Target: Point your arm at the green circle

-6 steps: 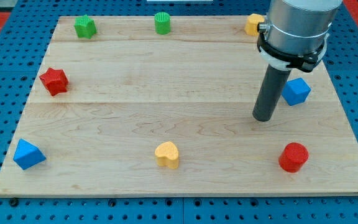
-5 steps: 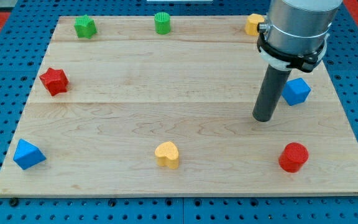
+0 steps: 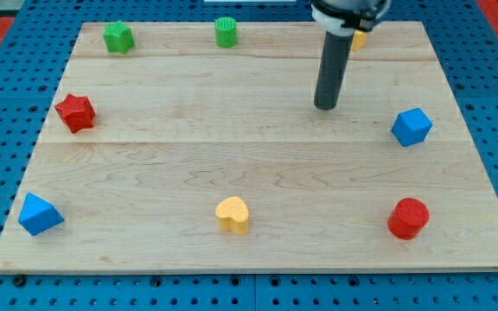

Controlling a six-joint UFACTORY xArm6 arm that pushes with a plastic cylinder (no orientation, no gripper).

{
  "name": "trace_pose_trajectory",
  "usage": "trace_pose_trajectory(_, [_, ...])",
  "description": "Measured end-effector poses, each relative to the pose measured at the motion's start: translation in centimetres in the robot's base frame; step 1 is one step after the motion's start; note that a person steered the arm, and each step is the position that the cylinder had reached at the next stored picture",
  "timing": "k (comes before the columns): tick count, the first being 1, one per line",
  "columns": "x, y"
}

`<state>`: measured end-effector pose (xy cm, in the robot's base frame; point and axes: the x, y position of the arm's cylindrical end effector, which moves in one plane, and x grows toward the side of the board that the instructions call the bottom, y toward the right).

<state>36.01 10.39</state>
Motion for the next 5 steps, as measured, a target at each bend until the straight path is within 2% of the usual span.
trace_pose_trajectory(3, [-16.8,-2.9])
trace_pose_trajectory(5, [-16.5,-13.8])
